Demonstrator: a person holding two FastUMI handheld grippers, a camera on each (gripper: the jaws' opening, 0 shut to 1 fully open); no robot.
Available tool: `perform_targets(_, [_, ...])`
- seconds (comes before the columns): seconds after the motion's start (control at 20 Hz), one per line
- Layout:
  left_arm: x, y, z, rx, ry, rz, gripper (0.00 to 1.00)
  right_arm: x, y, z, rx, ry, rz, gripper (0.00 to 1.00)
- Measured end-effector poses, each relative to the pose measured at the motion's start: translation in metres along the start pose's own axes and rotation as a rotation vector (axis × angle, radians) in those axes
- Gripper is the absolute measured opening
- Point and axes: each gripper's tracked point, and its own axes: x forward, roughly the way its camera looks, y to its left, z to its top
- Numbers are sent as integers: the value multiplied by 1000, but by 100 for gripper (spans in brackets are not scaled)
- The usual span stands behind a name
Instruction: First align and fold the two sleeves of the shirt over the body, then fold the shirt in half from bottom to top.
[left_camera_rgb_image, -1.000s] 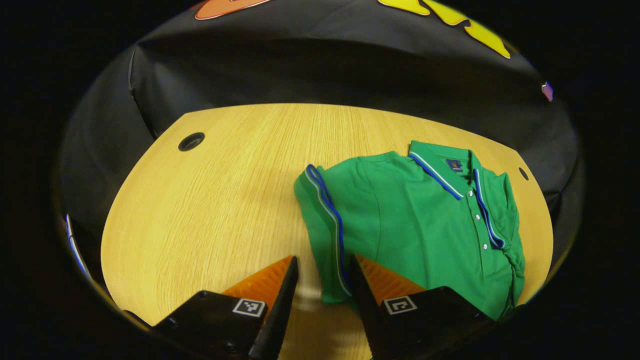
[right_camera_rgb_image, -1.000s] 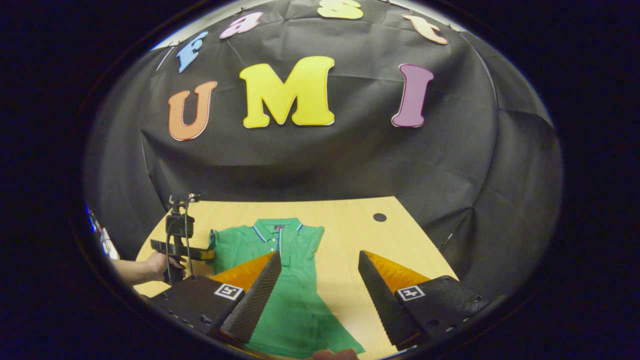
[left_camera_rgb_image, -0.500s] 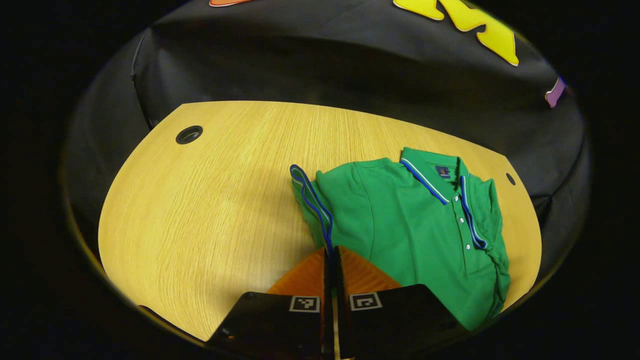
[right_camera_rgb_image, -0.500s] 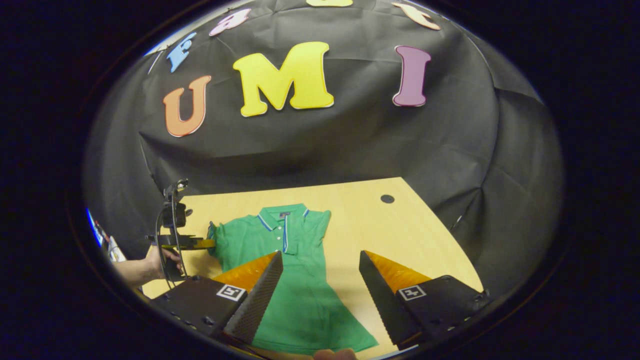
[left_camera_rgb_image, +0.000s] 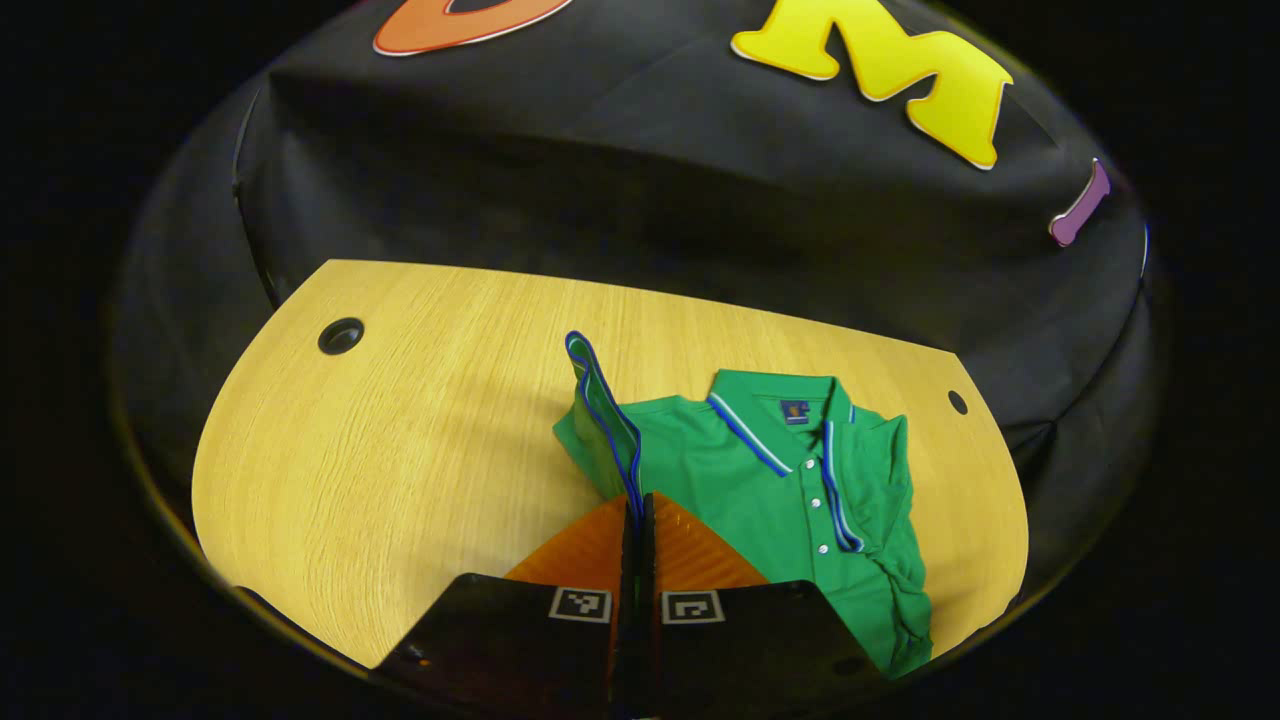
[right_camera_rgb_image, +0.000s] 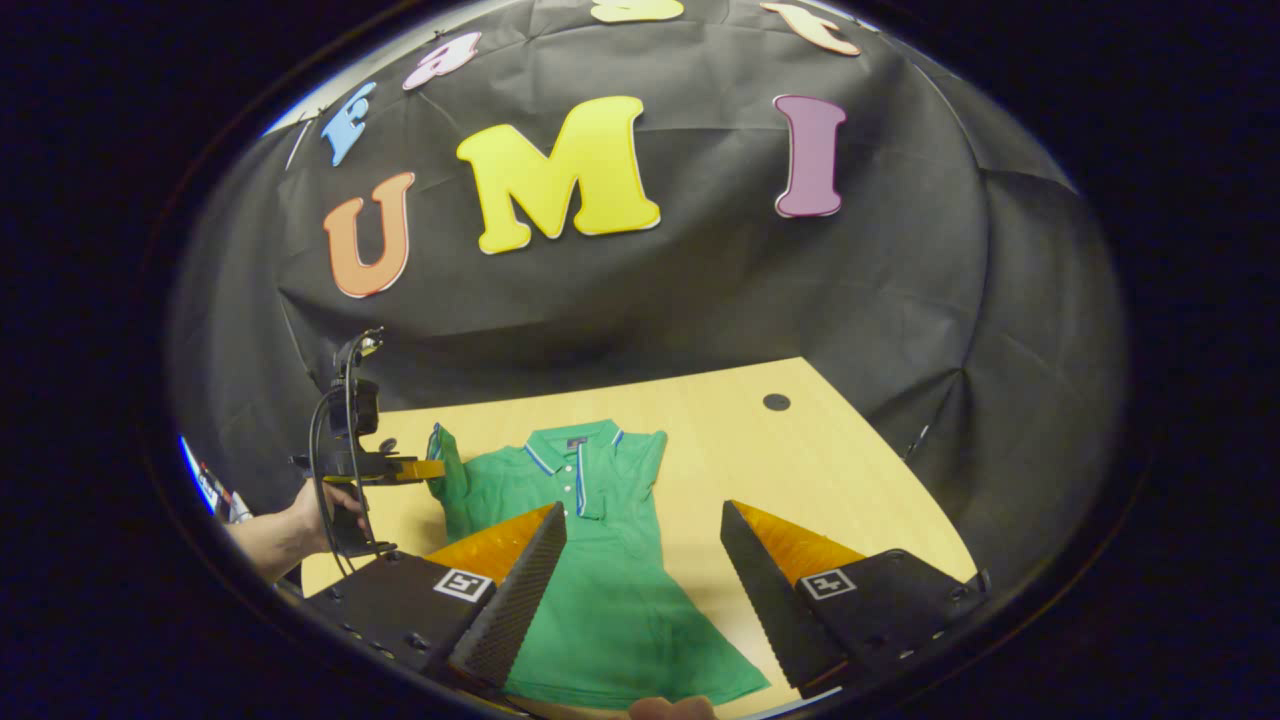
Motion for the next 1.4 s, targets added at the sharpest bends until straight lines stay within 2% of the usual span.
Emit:
perform_targets(0.05, [1,-9,4,18,-3,-1,6,-3,-5,2,3,-5,-5,95])
perform_targets(0.35, [27,-72,3,68,11,1,6,-19,-40,-4,40,-7,-69,96])
perform_targets(0.4, [31,-80,1,72,13,3,6,-20,-47,-3,45,-9,-80,99])
perform_targets(0.45, [34,-88,1,72,11,1,7,-23,-55,-3,49,-11,-93,96])
perform_targets(0.55, [35,-103,5,68,-4,-21,10,-26,-65,0,59,-20,-110,96])
perform_targets(0.6, [33,-107,6,67,-15,-27,12,-26,-69,-1,64,-20,-111,92])
perform_targets(0.65, [29,-112,8,66,-20,-41,20,-25,-69,0,64,-19,-109,96])
perform_targets(0.7, [28,-114,9,63,-23,-43,34,-24,-68,1,61,-20,-102,96])
perform_targets(0.8, [13,-107,12,60,-34,-19,78,-20,-62,3,49,-28,-84,100])
perform_targets(0.85, [9,-101,14,57,-47,8,100,-21,-57,4,38,-34,-69,96])
perform_targets(0.9, [0,-97,18,53,-63,17,100,-21,-53,7,23,-43,-57,100])
perform_targets(0.95, [-9,-94,21,45,-82,25,100,-22,-48,10,8,-53,-44,96])
perform_targets(1.05, [-33,-87,29,18,-125,32,100,-24,-35,15,-21,-74,-13,96])
perform_targets(1.1, [-46,-86,31,4,-143,30,100,-26,-28,16,-37,-82,4,100])
perform_targets(1.15, [-63,-83,32,-7,-159,33,100,-27,-22,19,-51,-91,23,96])
perform_targets(1.4, [-146,-73,28,-36,-255,48,100,-34,1,16,-110,-122,95,96])
